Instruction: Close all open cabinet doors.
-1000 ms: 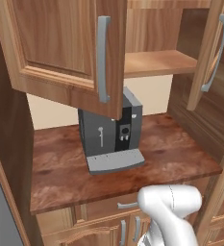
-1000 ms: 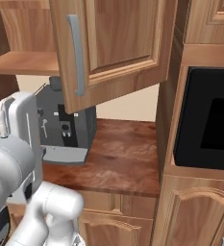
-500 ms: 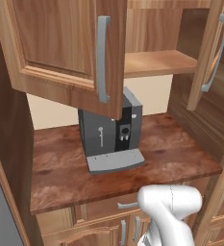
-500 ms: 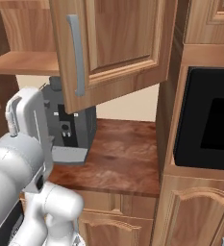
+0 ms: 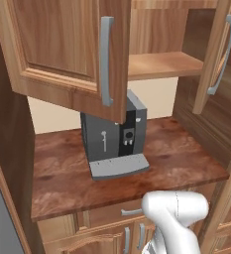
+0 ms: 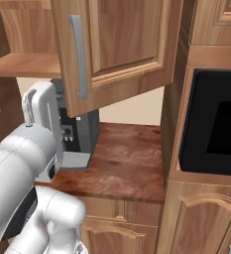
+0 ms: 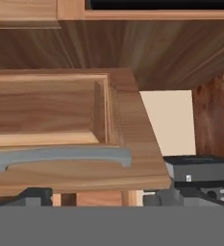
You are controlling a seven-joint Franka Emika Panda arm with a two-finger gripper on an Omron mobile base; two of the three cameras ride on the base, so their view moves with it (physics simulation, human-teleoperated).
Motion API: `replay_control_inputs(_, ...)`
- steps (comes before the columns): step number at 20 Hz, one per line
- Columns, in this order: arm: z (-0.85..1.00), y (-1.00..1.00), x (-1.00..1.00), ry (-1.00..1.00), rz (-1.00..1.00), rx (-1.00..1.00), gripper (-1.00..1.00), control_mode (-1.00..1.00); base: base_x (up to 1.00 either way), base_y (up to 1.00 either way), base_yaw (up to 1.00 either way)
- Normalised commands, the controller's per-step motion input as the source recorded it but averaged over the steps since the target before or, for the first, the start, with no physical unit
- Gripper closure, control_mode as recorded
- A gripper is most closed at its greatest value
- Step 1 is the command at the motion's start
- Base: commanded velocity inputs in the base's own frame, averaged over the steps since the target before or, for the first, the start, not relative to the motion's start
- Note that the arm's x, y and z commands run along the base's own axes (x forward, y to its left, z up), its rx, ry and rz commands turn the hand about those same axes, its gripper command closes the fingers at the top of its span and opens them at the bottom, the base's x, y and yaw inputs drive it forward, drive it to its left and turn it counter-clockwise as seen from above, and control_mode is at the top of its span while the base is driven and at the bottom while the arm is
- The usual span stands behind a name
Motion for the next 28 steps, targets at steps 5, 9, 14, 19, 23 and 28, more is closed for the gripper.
replay_control_inputs(5, 0.03, -0.10, 0.45, 0.00, 0.00, 0.01, -1.00, -1.00, 0.00, 0.00, 0.00)
replay_control_inputs(9, 0.03, -0.11, 0.53, 0.00, 0.00, 0.03, -1.00, -1.00, 0.00, 0.00, 0.00)
replay_control_inputs(14, 0.00, -0.13, 0.51, 0.00, 0.00, 0.03, -1.00, -1.00, 0.00, 0.00, 0.00)
replay_control_inputs(19, 0.00, -0.08, 0.50, 0.00, 0.00, 0.03, -1.00, -1.00, 0.00, 0.00, 0.00)
replay_control_inputs(23, 0.00, 0.00, 0.52, 0.00, 0.00, 0.02, -1.00, -1.00, 0.00, 0.00, 0.00)
replay_control_inputs(28, 0.00, 0.00, 0.53, 0.00, 0.00, 0.03, -1.00, -1.00, 0.00, 0.00, 0.00)
